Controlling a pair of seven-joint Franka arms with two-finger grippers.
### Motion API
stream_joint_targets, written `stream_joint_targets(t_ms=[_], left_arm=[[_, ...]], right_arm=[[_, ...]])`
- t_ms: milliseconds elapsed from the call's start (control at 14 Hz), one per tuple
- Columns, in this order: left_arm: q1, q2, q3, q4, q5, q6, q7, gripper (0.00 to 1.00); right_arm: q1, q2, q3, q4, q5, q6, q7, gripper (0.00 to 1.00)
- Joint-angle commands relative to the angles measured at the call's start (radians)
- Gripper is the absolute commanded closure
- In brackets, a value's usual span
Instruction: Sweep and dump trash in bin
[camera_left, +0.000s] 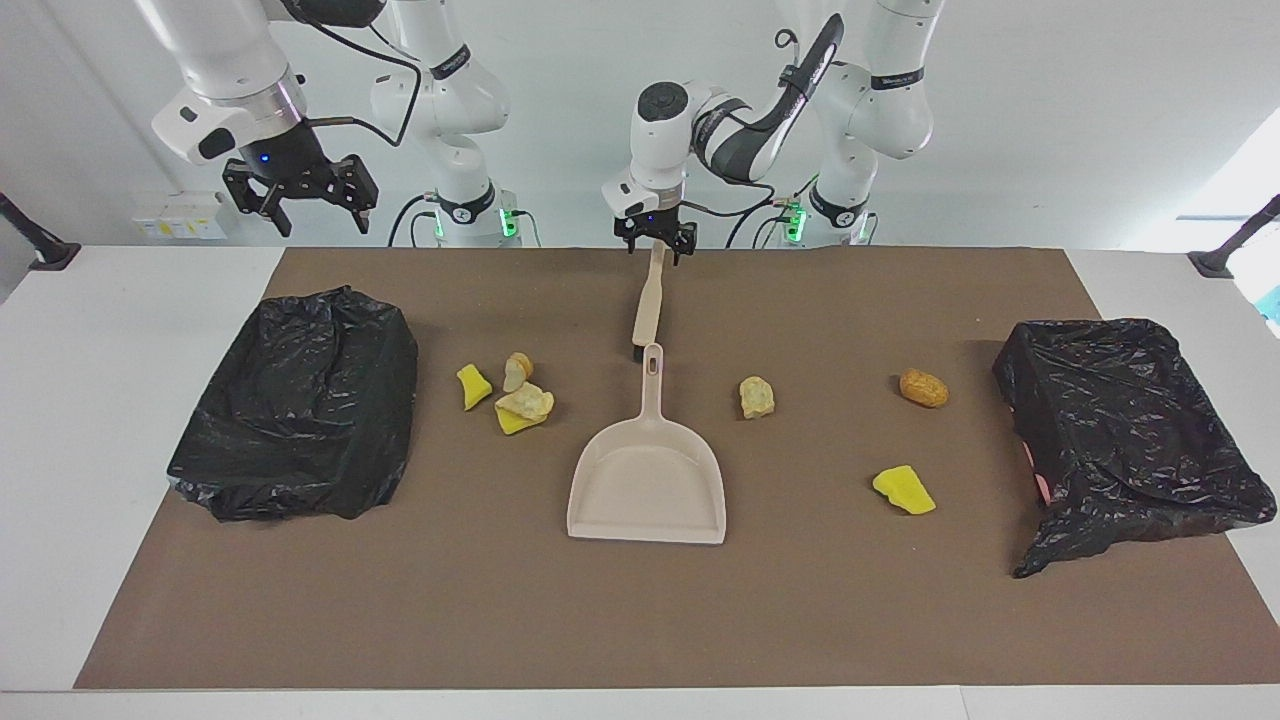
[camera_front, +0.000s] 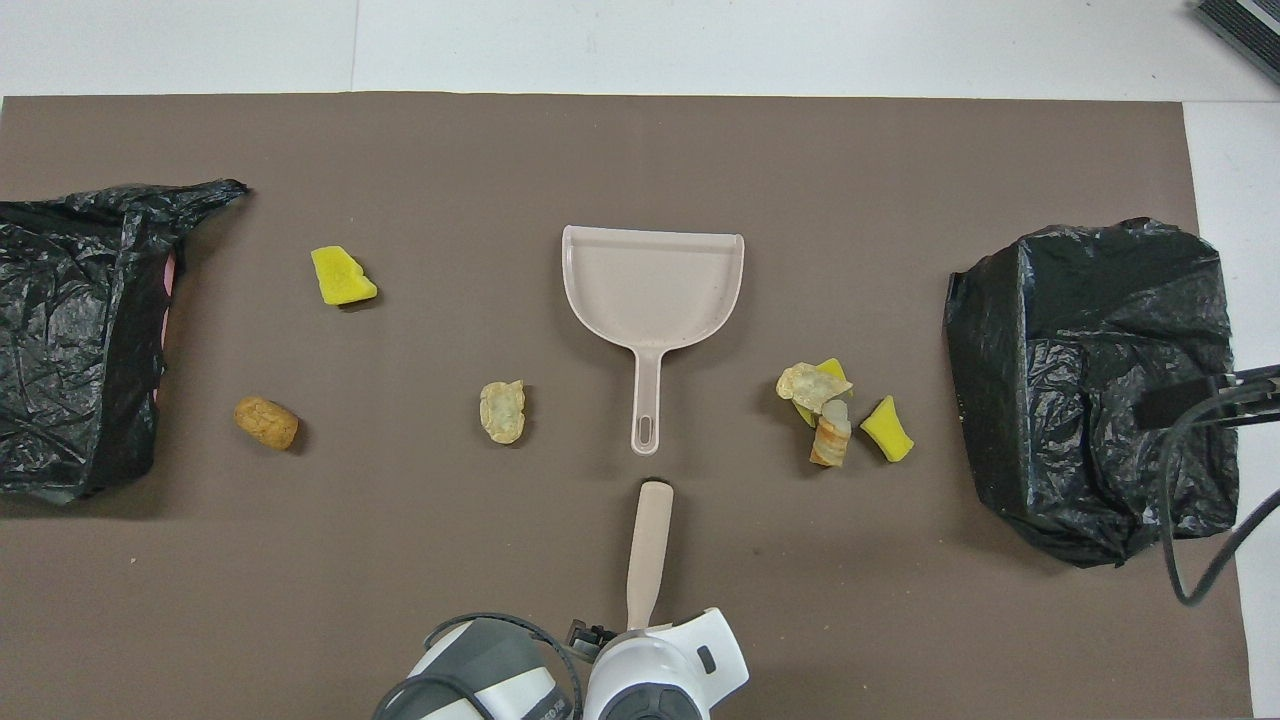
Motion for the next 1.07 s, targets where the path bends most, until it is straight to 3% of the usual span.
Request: stream_joint_targets(t_ms=[0,143,285,499,642,784,998], left_arm=[[-0.024,-0.020,0.020,-0.022,-0.018,-0.023,-0.016,0.20],[-0.024,-0.022,0.020,-0.022,-0.018,-0.040,-0.016,0.32],[-0.023,-0.020,0.021,-0.022,-0.018,-0.044,-0.015,0.36],[-0.018,-0.017,0.021,-0.019,-0.018,-0.046,-0.016,0.50],[-0.015,-0.016,0.021,-0.019,-0.018,-0.052,-0.019,0.70],[-0.009,-0.016,0.023,-0.016,-0.020,-0.084,-0.025,1.00],[0.056,-0.017,0.029,0.014,-0.017,-0.147,-0.019,1.00]], right_arm=[[-0.014,-0.024,0.005,-0.023,0.003,-0.007,-0.027,0.00],[-0.014,-0.024,0.005,-0.023,0.003,-0.007,-0.027,0.00],[-0.014,-0.024,0.005,-0.023,0.003,-0.007,-0.027,0.00],[-0.012,-0.024,0.005,-0.023,0.003,-0.007,-0.027,0.00],[-0.014,-0.024,0.005,-0.023,0.003,-0.007,-0.027,0.00],[-0.012,-0.024,0.005,-0.023,0.001,-0.007,-0.027,0.00],[-0.014,-0.024,0.005,-0.023,0.003,-0.007,-0.027,0.00]])
